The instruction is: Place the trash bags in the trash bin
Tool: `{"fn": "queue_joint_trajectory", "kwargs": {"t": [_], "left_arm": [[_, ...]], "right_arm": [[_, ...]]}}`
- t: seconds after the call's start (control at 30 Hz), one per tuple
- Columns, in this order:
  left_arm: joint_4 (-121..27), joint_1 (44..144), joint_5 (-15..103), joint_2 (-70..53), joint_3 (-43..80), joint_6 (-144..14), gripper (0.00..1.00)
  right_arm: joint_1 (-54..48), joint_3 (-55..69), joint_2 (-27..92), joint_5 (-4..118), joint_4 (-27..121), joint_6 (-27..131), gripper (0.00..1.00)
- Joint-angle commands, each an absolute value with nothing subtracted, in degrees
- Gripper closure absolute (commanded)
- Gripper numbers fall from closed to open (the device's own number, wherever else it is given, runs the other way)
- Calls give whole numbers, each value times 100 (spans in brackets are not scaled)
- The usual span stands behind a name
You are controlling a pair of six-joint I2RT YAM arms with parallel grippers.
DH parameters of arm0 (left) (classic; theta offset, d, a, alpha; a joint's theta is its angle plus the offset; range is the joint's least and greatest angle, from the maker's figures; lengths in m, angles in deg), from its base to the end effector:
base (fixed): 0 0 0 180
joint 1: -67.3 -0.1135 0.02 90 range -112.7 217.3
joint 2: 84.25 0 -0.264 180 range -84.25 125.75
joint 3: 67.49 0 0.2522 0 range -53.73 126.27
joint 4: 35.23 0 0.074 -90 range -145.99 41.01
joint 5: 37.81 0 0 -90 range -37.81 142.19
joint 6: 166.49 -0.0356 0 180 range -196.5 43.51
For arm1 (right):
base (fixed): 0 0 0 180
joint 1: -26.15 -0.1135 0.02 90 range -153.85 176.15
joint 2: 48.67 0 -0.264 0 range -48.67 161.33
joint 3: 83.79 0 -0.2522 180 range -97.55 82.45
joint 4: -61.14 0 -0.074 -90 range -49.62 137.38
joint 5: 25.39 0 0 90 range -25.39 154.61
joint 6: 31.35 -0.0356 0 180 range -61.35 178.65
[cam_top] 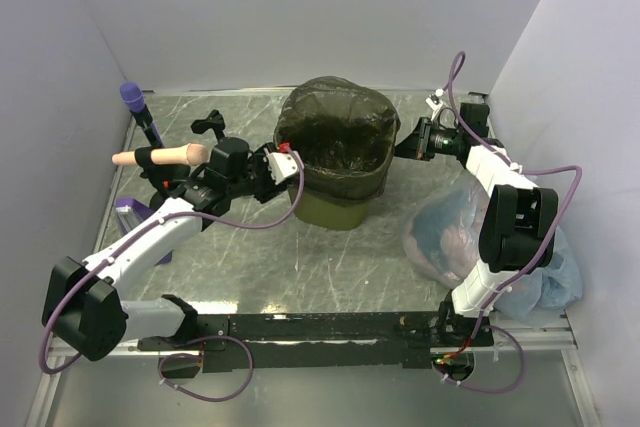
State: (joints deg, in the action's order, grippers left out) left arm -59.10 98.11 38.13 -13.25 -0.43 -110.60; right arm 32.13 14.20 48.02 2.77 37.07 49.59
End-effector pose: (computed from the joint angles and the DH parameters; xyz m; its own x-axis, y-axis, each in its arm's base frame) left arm 0.2375 -0.1517 0.2952 0.0504 0.6033 -0.7959 0.7889 0.4647 0.4022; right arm 0.3668 -0.0069 0.2550 -0.7147 0.1496 -0.6833 -0.5287 0.5240 0.6678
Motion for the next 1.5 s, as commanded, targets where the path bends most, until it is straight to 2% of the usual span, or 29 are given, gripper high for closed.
{"fn": "queue_joint_trajectory", "kwargs": {"t": [0.0, 0.2, 0.4, 0.47, 0.57, 0.7, 0.8, 0.93, 1.0, 1.03, 1.07, 1.17, 1.27, 1.47], "left_arm": [[-5576, 9745, 3840, -1297, -160, -11200, 39], [-5646, 9683, 3743, -1253, -318, -11235, 41], [-5936, 9464, 3436, -1806, -521, -11183, 38], [-6120, 9428, 3435, -2034, -477, -11122, 37], [-6288, 9411, 3505, -2395, -390, -11008, 34], [-6262, 9332, 3646, -2764, -65, -10412, 29], [-6122, 9130, 3462, -2669, 619, -9753, 25], [-6060, 8866, 3015, -1906, 1910, -8899, 23], [-5964, 8805, 2935, -1388, 2456, -8600, 22], [-5858, 8761, 2891, -1168, 2676, -8433, 22], [-5814, 8734, 2882, -896, 2861, -8327, 23], [-5778, 8690, 2908, -218, 3459, -7828, 24], [-5682, 8637, 2978, 82, 3654, -7133, 27], [-5408, 8628, 4533, -251, 3022, -6849, 34]], "right_arm": [[3169, 1451, 4784, 871, 3235, 5416, 100], [3125, 1504, 4661, 1021, 2980, 5619, 100], [3142, 1583, 4090, 1161, 2770, 5969, 100], [3160, 1452, 3871, 1301, 2673, 6136, 94], [3195, 1215, 3580, 1609, 2637, 6216, 68], [3213, 776, 3439, 1777, 2523, 6243, 46], [3204, 643, 3369, 1794, 2506, 6129, 37], [3204, 643, 3272, 1864, 2383, 6128, 33], [3195, 669, 3184, 1725, 2330, 6181, 26], [3178, 669, 3149, 1637, 2303, 6225, 11], [3160, 660, 3097, 1549, 2260, 6251, 1], [3107, 687, 2886, 1259, 2198, 6252, 1], [2967, 687, 2622, 1660, 1725, 6681, 1], [2765, 1406, 1893, 2515, 1389, 6946, 8]]}}
